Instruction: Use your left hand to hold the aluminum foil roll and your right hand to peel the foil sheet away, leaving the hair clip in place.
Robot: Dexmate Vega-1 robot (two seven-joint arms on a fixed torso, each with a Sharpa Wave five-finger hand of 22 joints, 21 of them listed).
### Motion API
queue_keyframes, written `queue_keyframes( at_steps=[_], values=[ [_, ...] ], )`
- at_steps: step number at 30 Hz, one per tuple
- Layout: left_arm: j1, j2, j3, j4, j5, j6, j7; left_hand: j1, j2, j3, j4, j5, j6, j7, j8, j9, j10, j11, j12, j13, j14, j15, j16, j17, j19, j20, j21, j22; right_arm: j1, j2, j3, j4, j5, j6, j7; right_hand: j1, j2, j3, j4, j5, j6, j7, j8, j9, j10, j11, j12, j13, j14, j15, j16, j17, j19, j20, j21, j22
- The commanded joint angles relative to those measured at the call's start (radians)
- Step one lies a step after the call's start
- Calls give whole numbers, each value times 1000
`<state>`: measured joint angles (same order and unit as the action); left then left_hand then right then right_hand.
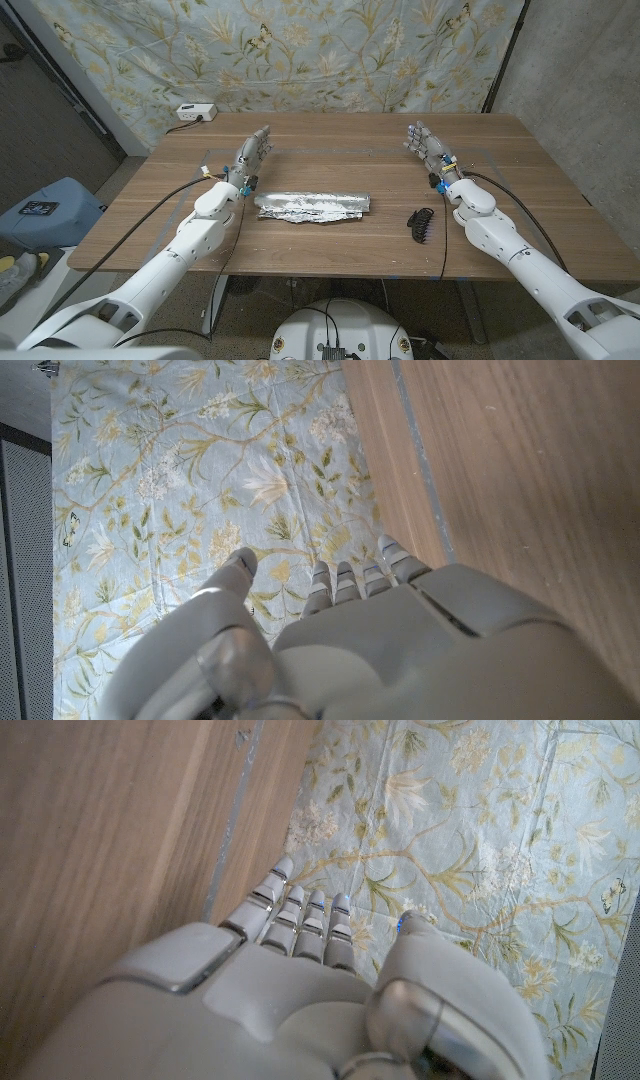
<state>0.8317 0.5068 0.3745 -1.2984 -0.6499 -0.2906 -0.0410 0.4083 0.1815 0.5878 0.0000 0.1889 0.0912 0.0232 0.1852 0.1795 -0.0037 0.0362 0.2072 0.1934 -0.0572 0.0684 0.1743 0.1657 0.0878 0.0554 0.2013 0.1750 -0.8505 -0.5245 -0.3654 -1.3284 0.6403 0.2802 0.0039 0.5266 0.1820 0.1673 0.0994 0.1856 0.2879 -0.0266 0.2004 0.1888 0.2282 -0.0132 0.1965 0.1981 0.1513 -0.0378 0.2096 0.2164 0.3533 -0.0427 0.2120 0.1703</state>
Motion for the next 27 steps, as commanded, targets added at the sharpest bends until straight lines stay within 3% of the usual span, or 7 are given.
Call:
queue_keyframes(
  at_steps=[1, 5, 8, 12, 21, 27],
  values=[
    [-29, -15, 9, 39, 1, -10, -25, 13, -2, 9, -3, 4, 12, 1, 7, 5, 3, 3, 7, 4, 6, 7, 8, 2, 14, 0, 4, 3, -12, -11, 7, -36, -10, -21, -36, 6, -3, 6, -1, 4, 3, 5, 3, 2, 6, 2, 6, 2, 10, -15, 5, 2, 7, -34, 5, 3],
    [-33, -7, 13, 35, 11, -3, -24, 16, -1, 11, -7, 5, 17, 3, 8, 5, 7, 4, 9, 4, 8, 6, 8, 2, 15, 0, 5, 3, -7, -8, 4, -33, -13, -21, -35, 5, -6, 8, -2, 4, 1, 9, 2, 2, 6, 3, 5, 3, 10, -14, 5, 1, 7, -34, 4, 3],
    [-30, 24, 19, -16, 36, 39, 5, 20, -1, 14, -12, 7, 20, 6, 8, 5, 11, 8, 10, 4, 9, 8, 8, 2, 15, 1, 4, 3, -1, -2, 1, -26, -15, -17, -35, 7, -7, 10, -4, 4, 1, 9, 1, 2, 7, 8, 6, 3, 10, -14, 4, 0, 7, -33, 3, 3],
    [-30, 37, 17, -45, 39, 63, 15, 57, -9, 34, -60, 21, 40, 26, 10, 4, 40, 14, 18, 3, 47, 18, 13, 3, 46, 21, 12, 3, 4, 3, -3, -22, -23, -16, -41, 9, -7, 13, -7, 4, 2, 9, 1, 3, 7, 5, 6, 3, 10, -15, 3, -1, 6, -34, 2, 3],
    [-20, 81, 22, -101, 70, 86, 22, 80, -7, 46, -87, 30, 48, 38, 12, 4, 47, 18, 18, 3, 54, 20, 12, 3, 51, 24, 12, 3, 12, 13, -13, -12, -31, -12, -40, 18, -10, 22, -17, 4, -4, 12, -1, 3, 1, 9, 3, 3, 4, -13, -2, -4, 4, -37, -1, 2],
    [16, 122, 17, -180, 89, 132, 62, 122, -5, 70, -128, 56, 50, 48, 10, 4, 57, 22, 19, 3, 64, 26, 11, 4, 58, 29, 10, 2, 8, 7, -15, -21, -42, -16, -50, 21, -12, 26, -22, 3, -11, 14, -4, 3, -2, 10, 2, 3, -1, -13, -4, -6, 1, -38, -4, 2]
  ],
)
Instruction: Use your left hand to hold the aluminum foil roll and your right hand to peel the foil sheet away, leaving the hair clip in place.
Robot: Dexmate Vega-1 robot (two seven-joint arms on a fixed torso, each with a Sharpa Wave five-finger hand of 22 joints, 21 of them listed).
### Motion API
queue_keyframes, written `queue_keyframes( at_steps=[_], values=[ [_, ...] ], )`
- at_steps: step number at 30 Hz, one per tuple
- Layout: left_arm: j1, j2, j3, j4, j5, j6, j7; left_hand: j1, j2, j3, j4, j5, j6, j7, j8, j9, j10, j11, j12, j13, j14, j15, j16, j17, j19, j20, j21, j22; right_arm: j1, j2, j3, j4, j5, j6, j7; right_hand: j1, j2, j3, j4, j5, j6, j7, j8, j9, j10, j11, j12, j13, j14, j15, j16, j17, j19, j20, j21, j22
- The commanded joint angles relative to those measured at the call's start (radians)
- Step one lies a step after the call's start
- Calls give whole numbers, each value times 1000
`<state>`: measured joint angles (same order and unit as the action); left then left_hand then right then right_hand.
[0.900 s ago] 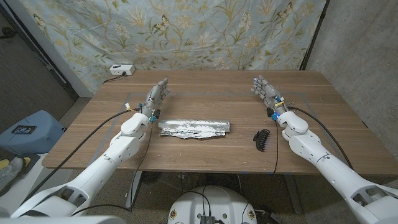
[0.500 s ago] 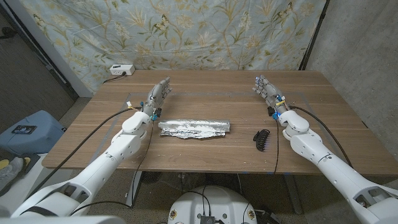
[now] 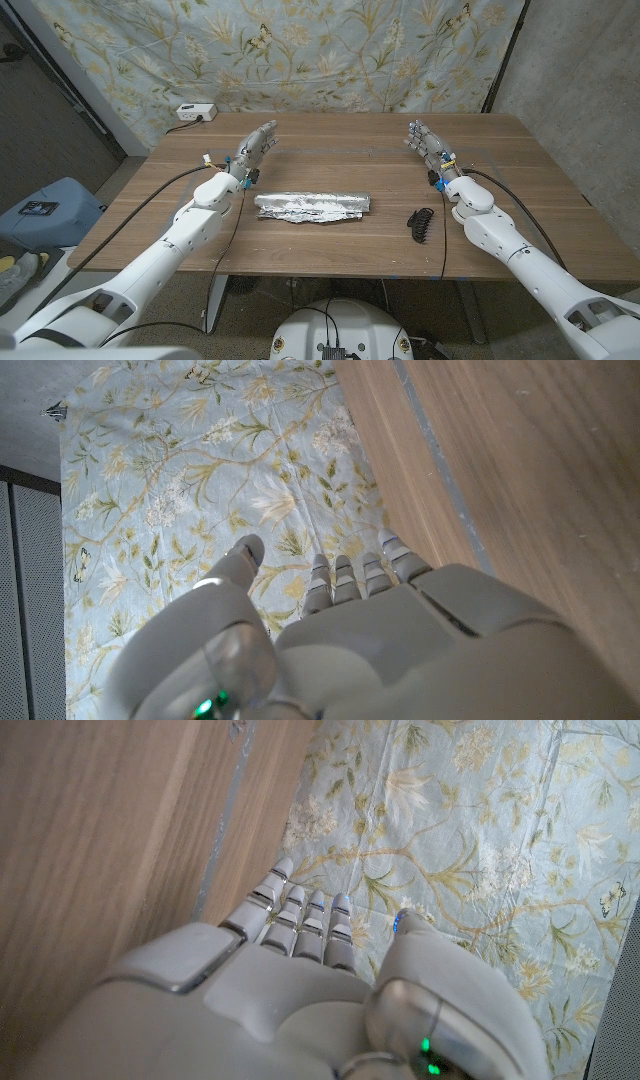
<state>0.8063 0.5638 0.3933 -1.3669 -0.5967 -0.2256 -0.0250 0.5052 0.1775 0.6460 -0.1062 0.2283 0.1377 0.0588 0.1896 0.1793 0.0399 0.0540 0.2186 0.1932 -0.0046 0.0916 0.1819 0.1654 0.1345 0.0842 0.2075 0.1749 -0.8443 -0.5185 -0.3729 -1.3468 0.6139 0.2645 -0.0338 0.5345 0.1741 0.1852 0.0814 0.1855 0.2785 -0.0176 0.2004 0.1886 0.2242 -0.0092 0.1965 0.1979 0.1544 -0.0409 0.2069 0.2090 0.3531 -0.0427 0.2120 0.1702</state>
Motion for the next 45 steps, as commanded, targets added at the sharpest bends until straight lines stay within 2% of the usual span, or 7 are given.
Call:
queue_keyframes(
  at_steps=[1, 6, 13, 20, 24, 35, 45],
  values=[
    [47, 68, -4, -117, 31, 64, 40, 28, -1, 13, -25, 19, 3, 13, 6, 4, 14, 4, 8, 3, 12, 3, 3, 4, 13, 2, 5, 2, 2, -2, -9, -6, -20, -2, -15, 14, -5, 9, -6, 3, -2, 5, -5, 3, -2, 7, 1, 4, -5, -10, -2, 1, 0, -39, -4, 3],
    [66, 80, -10, -144, 20, 80, 41, 44, -3, 21, -41, 31, 1, 18, 4, 4, 10, 9, 5, 4, 14, 6, 2, 4, 13, 4, 3, 3, 1, -7, -13, -12, -31, -10, -24, 15, -6, 11, -8, 3, -4, 8, -5, 3, -2, 8, 1, 4, -6, -10, -3, 1, 0, -40, -5, 3],
    [74, 143, -8, -224, 32, 156, 35, 82, -11, 33, -65, 63, -40, 22, -10, 4, -10, 16, -5, 4, -2, 18, -5, 4, 5, 11, -2, 3, 0, -11, -20, -20, -50, -11, -33, 20, -8, 15, -15, 2, -6, 10, -5, 3, -4, 8, 0, 4, -10, -7, -5, -1, -3, -40, -7, 3],
    [63, 214, 2, -316, 61, 255, 28, 94, -23, 27, -68, 78, -76, 21, -16, 3, -31, 24, -13, 5, -17, 28, -8, 5, -3, 18, -6, 4, 5, -11, -24, -18, -60, -12, -36, 19, -8, 17, -18, 1, -11, 14, -7, 3, -13, 10, -2, 4, -14, -6, -5, 0, -6, -41, -9, 3],
    [63, 222, -2, -356, 65, 289, 52, 106, -36, 18, -71, 88, -44, 23, 1, 3, -13, 16, -4, 6, 4, 20, 2, 5, 8, 13, -2, 4, 7, -11, -25, -17, -63, -8, -35, 20, -8, 18, -20, 1, -13, 15, -8, 3, -16, 8, -3, 4, -16, -6, -5, 0, -8, -41, -10, 3],
    [25, 280, 20, -460, 94, 408, 33, 131, -54, 10, -78, 100, -45, 34, 1, 2, 7, 23, 3, 7, 31, 21, 7, 6, 25, 16, 2, 4, 15, -28, -16, -14, -78, -7, -41, 22, -8, 22, -27, 0, -20, 15, -9, 4, -23, 7, -5, 4, -23, -4, -5, 1, -11, -42, -12, 3],
    [54, 349, 14, -587, 125, 506, 66, 158, -77, 2, -83, 106, -37, 50, 6, 3, 21, 26, 9, 10, 50, 27, 9, 8, 28, 11, 1, 5, 39, -29, -22, 1, -91, -10, -35, 24, -6, 25, -34, -1, -30, 15, -12, 4, -29, 9, -5, 5, -30, -4, -6, 2, -15, -43, -14, 3]
  ],
)
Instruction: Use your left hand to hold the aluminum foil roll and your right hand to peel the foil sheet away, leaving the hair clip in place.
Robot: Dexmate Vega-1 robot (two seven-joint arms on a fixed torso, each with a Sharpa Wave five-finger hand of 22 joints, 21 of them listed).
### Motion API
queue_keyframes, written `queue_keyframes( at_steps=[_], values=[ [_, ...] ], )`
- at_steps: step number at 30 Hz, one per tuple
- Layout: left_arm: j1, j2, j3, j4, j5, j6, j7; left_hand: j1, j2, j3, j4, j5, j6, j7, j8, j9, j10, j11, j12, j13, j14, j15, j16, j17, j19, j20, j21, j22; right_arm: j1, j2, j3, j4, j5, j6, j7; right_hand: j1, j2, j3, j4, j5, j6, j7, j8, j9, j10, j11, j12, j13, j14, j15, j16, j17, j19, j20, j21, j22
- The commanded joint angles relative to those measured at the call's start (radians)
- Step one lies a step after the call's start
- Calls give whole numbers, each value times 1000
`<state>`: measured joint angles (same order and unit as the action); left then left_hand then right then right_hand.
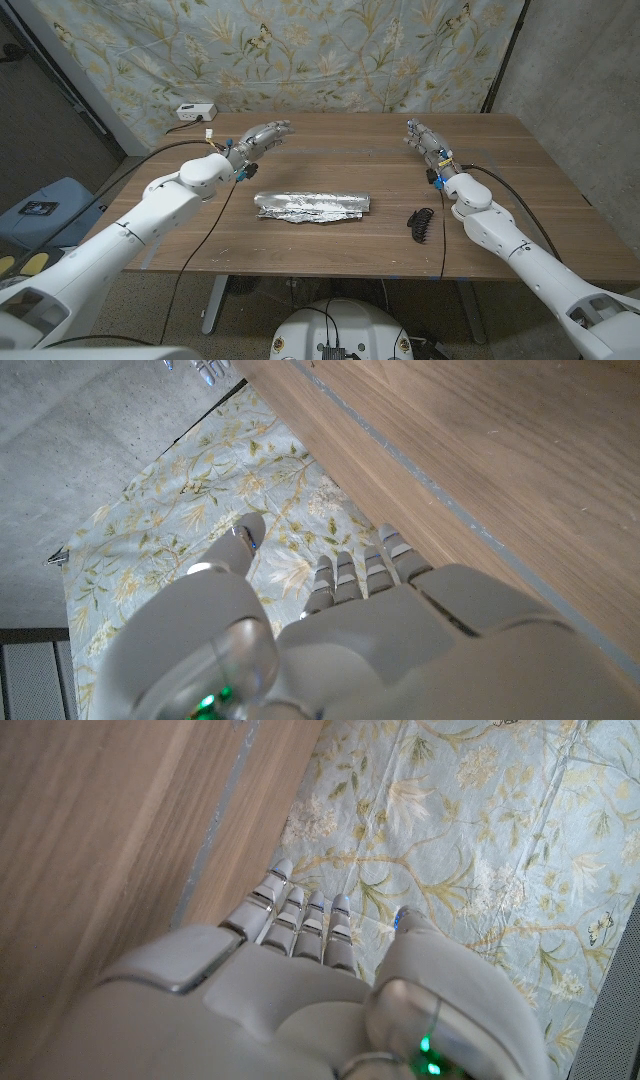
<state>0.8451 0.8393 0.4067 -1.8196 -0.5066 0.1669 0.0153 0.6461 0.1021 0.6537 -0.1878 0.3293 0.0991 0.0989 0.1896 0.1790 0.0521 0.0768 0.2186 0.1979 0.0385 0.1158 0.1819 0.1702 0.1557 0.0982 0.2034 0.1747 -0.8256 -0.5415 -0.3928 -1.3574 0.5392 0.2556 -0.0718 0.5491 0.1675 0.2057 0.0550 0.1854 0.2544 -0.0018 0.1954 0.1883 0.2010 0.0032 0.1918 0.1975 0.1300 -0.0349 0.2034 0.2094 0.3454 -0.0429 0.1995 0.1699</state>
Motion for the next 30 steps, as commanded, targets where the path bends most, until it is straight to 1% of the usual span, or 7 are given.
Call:
queue_keyframes(
  at_steps=[1, 9, 15, 19, 23, 28, 30],
  values=[
    [19, 79, 0, -146, 38, 126, 32, 19, -3, -6, -1, 5, 1, 10, 6, 3, 9, 3, 9, 6, 7, 4, 9, 4, 6, -3, 5, 5, 22, -7, -3, 14, -19, 1, 5, 10, 0, 5, -8, -1, -7, 0, -7, 4, -6, -3, -1, 5, -7, -9, -2, 2, -8, -42, -2, 3],
    [76, 108, -27, -205, 37, 145, 72, 35, -12, -9, -1, 8, 0, 16, 7, 3, 16, 2, 12, 8, 12, 7, 9, 5, 6, -1, 4, 5, 22, -8, -5, 14, -25, 2, 2, 9, 1, 6, -10, -2, -10, 0, -7, 4, -12, -5, -2, 5, -9, -8, -2, 2, -10, -42, -3, 3],
    [105, 145, -32, -261, 72, 193, 110, 48, -17, -11, -1, 10, 10, 13, 11, 3, 19, 1, 14, 10, 17, 6, 10, 6, 8, -1, 5, 6, 18, -5, -2, 14, -20, 5, 1, 9, 1, 8, -13, -3, -13, -1, -7, 4, -14, -6, -2, 5, -11, -7, -1, 3, -11, -42, -3, 3],
    [125, 163, -40, -290, 74, 214, 119, 58, -19, -12, -1, 13, 15, 12, 13, 4, 22, -3, 15, 11, 20, 1, 10, 6, 9, -3, 5, 6, 17, -6, -1, 15, -19, 9, 3, 10, 1, 9, -16, -3, -11, 7, -6, 4, -16, 1, -2, 5, -11, -6, 0, 3, -11, -42, -3, 3],
    [139, 184, -48, -318, 78, 237, 119, 70, -21, -12, -1, 16, 14, 12, 12, 4, 22, -4, 15, 12, 22, 4, 10, 6, 9, 0, 5, 6, 19, -6, -1, 20, -22, 18, 7, 9, 1, 10, -17, -3, -11, 13, -5, 4, -16, 4, -1, 5, -11, -5, 1, 3, -10, -42, -3, 3],
    [151, 203, -54, -350, 82, 270, 126, 85, -22, -12, -1, 20, 9, 12, 10, 4, 25, -5, 17, 14, 24, 3, 9, 7, 9, -1, 4, 7, 20, -4, 0, 21, -20, 21, 9, 10, 0, 11, -19, -4, -12, 13, -5, 4, -17, 4, -1, 5, -11, -4, 1, 3, -11, -43, -3, 3],
    [157, 207, -63, -356, 63, 275, 115, 91, -23, -12, -1, 22, 8, 13, 9, 4, 26, -6, 17, 15, 25, 1, 9, 7, 8, -1, 4, 7, 19, -5, 0, 20, -20, 21, 10, 10, 0, 11, -21, -4, -13, 13, -5, 4, -16, 8, 0, 5, -11, -4, 1, 3, -10, -43, -3, 3]
  ],
)
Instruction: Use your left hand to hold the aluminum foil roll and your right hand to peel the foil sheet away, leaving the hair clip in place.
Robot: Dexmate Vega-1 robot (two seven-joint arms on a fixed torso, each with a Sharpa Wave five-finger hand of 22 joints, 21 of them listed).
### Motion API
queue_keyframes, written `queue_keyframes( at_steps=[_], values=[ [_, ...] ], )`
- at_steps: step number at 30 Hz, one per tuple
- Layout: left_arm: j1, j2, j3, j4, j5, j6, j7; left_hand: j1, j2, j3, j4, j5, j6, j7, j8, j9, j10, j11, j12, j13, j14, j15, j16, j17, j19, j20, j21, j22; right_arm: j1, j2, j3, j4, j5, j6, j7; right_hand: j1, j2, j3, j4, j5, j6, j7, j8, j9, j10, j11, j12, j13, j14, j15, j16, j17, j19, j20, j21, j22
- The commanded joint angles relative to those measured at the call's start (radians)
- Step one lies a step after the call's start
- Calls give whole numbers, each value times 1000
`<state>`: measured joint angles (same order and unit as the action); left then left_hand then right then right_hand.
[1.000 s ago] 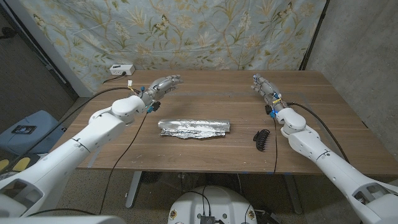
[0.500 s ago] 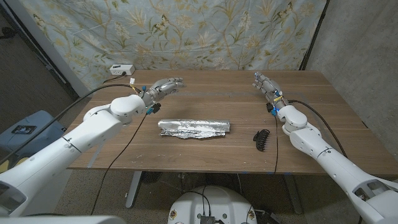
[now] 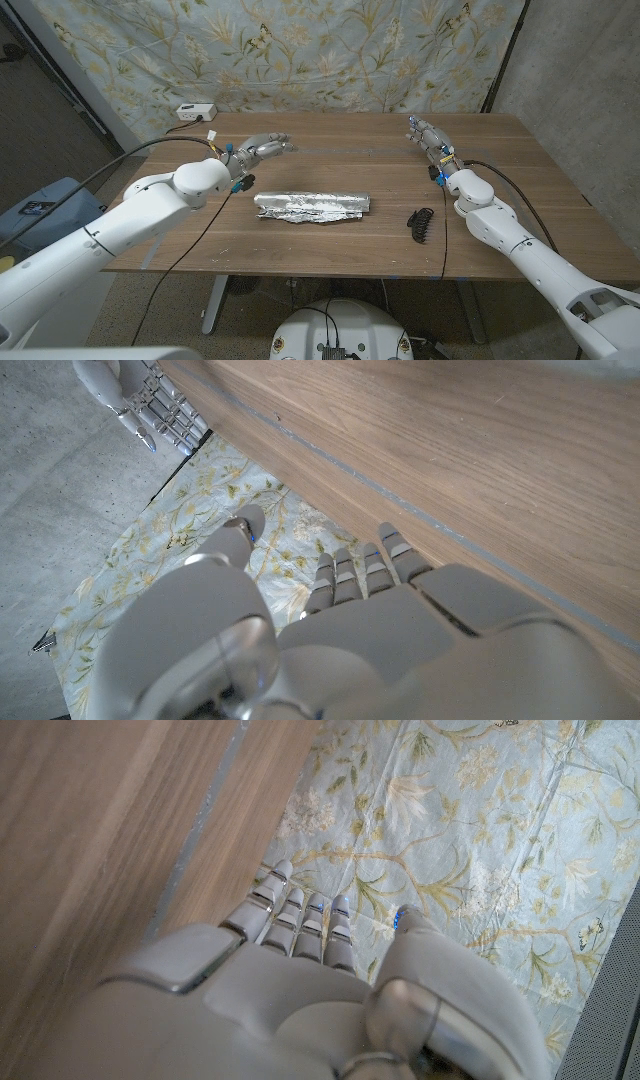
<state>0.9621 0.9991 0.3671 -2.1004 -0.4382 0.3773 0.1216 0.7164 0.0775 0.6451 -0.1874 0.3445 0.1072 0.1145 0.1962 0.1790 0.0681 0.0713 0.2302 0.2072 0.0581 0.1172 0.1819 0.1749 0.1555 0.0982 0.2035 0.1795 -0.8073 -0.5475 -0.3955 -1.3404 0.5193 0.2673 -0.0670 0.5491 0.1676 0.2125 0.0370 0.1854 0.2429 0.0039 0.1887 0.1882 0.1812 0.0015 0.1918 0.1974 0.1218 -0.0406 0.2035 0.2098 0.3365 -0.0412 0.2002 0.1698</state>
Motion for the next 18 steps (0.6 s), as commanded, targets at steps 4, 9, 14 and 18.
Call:
queue_keyframes(
  at_steps=[4, 9, 14, 18],
  values=[
    [54, 65, -29, -99, -5, 86, 15, 34, 1, -4, -1, 11, -10, 2, -1, 4, 7, -3, 5, 9, 2, 1, 8, 3, 4, -2, 3, 2, 0, 1, 4, 3, 3, 13, 10, 11, 0, 5, -5, -4, -2, 8, 2, 4, 2, 10, 0, 5, -4, 5, 2, 3, -1, -45, -4, 3],
    [66, 94, -35, -126, -2, 101, 6, 57, -4, -7, 0, 18, -27, -3, -6, 5, -13, -8, 0, 15, -10, 5, 4, 5, -6, -5, -1, 3, -4, 1, 5, 4, 2, 19, 9, 10, 0, 6, -7, -4, -3, 9, 2, 4, 0, 12, 0, 5, -5, 5, 2, 4, -1, -45, -3, 3],
    [77, 124, -37, -157, 8, 121, 1, 78, -11, -15, 3, 22, -46, -5, -7, 6, -35, -1, -4, 22, -30, 7, 0, 7, -24, -4, -5, 4, -20, -11, 14, -14, 3, 25, 5, 10, 1, 7, -9, -4, -6, 10, 1, 4, -4, 15, -1, 5, -7, 6, 2, 4, -1, -45, -4, 3],
    [93, 143, -42, -178, 13, 130, 4, 83, -13, -17, 3, 23, -43, -3, -5, 7, -37, -1, -3, 24, -30, 6, 1, 7, -25, -3, -5, 4, -29, -21, 19, -26, 4, 27, 6, 12, 0, 9, -12, -4, -8, 15, 1, 4, -4, 19, 0, 5, -8, 8, 2, 4, -1, -45, -4, 3]
  ],
)
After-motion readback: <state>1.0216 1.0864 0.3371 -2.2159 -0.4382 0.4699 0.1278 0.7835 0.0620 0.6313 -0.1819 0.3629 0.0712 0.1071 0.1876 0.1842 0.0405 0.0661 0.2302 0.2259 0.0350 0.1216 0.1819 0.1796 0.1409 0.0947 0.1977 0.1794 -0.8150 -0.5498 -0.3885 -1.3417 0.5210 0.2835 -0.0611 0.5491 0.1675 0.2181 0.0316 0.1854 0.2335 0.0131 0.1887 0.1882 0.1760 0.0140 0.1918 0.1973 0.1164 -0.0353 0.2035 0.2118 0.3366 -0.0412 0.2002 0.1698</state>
